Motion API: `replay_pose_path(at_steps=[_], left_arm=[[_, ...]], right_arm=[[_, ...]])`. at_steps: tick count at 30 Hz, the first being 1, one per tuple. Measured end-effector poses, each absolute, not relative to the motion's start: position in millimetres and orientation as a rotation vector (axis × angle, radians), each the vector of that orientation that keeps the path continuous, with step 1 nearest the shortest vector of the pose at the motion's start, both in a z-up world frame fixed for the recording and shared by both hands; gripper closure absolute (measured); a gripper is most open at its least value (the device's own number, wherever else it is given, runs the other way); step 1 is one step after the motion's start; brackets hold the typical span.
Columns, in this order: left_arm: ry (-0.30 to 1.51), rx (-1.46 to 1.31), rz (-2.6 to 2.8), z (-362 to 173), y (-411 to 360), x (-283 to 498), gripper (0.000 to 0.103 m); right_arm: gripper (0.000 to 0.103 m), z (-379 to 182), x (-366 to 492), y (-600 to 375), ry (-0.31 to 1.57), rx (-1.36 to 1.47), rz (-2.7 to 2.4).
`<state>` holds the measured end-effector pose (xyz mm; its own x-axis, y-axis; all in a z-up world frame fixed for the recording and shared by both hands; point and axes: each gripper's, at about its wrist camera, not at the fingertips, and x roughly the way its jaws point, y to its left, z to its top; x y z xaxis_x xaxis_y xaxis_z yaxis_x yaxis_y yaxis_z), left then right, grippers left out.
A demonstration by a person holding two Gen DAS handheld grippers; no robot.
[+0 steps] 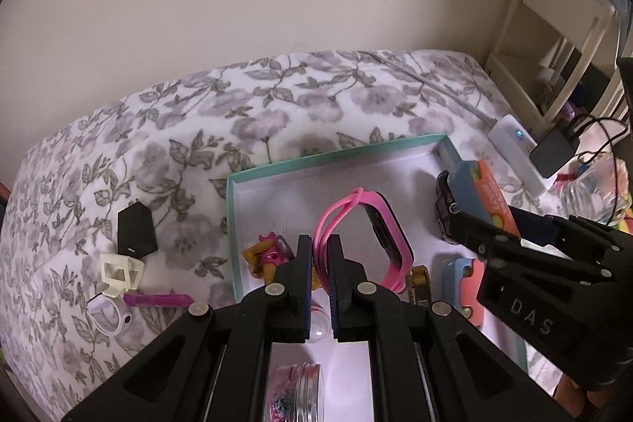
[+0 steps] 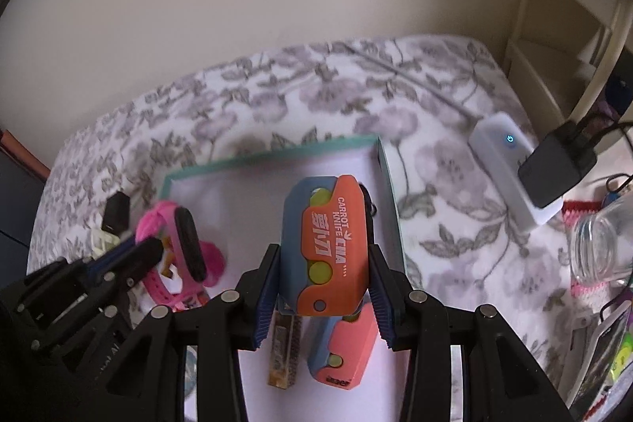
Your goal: Organize rigid objects
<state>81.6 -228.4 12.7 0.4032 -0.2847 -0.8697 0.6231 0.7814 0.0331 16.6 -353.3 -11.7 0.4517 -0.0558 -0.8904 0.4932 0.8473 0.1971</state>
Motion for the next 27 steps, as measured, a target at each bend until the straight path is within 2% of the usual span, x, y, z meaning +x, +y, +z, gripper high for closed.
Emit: replay_pose_path(at_steps=[12, 27], left_arm=[[1.008, 0.458, -0.583, -3.5, -238.9, 78.3, 0.095], [1.022, 0.491, -0.573, -10.5, -240.5, 79.8, 0.094]], right_arm=[[0.058, -39.1, 23.6, -346.8, 1.146, 0.454, -0.332], [0.056, -46.8, 26.7, -345.1, 1.179, 0.45, -0.34]])
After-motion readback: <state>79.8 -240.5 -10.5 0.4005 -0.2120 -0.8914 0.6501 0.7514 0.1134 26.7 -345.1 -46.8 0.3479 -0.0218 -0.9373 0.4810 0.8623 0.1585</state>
